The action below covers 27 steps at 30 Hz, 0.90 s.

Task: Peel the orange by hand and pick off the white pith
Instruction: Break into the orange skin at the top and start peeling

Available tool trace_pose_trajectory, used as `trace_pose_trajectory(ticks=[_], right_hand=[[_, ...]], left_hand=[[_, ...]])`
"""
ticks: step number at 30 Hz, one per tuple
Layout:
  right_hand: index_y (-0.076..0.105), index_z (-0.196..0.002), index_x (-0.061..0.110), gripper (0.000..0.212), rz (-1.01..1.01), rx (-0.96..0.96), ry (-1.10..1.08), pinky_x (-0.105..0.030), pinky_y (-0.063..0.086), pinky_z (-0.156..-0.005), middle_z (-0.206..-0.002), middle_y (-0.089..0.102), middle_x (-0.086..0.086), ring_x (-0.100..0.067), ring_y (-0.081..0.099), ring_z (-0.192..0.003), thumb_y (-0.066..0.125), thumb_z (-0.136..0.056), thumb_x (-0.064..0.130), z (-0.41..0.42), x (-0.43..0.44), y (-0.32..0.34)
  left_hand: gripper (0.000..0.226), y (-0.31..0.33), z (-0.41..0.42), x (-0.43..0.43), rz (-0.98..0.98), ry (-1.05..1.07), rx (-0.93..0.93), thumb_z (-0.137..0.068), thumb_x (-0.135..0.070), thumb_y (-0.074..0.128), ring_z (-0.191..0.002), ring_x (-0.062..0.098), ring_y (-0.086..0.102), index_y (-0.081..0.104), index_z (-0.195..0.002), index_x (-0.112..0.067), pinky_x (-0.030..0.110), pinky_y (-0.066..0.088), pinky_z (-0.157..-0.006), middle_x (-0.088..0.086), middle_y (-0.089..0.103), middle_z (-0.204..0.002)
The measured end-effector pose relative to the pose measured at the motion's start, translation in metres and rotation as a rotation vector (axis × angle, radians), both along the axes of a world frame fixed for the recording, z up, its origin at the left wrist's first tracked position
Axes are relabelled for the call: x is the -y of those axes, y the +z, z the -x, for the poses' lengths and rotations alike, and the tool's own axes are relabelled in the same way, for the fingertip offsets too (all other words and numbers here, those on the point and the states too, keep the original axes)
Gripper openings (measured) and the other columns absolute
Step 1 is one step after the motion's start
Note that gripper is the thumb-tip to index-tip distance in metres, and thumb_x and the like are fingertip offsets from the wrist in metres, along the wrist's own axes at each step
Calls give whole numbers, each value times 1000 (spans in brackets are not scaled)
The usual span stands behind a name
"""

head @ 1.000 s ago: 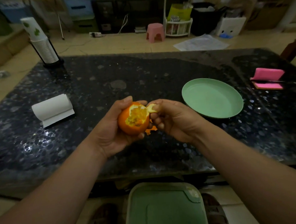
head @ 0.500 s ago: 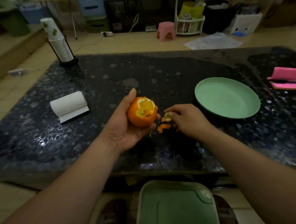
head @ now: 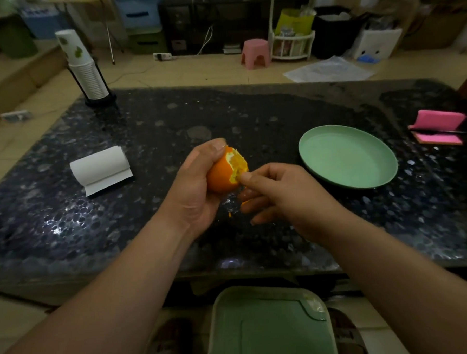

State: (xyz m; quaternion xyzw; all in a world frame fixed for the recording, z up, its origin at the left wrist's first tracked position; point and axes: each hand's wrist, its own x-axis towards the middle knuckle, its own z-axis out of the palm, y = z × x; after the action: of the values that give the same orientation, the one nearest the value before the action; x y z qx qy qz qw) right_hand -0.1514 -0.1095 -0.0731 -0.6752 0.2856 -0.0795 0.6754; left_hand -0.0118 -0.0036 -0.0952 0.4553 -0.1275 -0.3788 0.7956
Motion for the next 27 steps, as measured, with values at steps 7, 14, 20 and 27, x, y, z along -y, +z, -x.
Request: trace_pose_trajectory(ticks=[7,14,20,27], right_hand=[[72,-104,8,16,135,-30,1,-35,64,-66,-91,80,-10,-21,80,-79,68,-101,24,-3,0,1],[71,-93,4,10,246,-33,-21,-37,63,-62,-81,79,-10,-25,79,-74,67,-93,13,-5,2,-5],[73,-97,12,13,333,-29,21,-45,67,-70,-84,80,-6,-20,79,-76,69,-97,25,-4,6,-4],[71,-104,28,17,645,-46,82,-45,66,-69,-81,78,4,-10,76,-69,68,-100,44,-4,9,-1]], left_hand=[[48,-1,7,-1,-125,53,294,-81,-35,78,-91,15,69,66,-127,-25,34,57,-70,6,66,-121],[55,-2,13,1,-144,52,421,-80,-32,79,-101,18,67,63,-132,-26,31,59,-78,8,61,-131],[55,-2,8,1,-128,48,333,-81,-33,79,-95,19,69,63,-133,-26,33,58,-73,10,63,-128],[56,3,6,-2,-125,44,339,-82,-32,77,-93,17,69,62,-136,-24,32,58,-69,7,64,-124]])
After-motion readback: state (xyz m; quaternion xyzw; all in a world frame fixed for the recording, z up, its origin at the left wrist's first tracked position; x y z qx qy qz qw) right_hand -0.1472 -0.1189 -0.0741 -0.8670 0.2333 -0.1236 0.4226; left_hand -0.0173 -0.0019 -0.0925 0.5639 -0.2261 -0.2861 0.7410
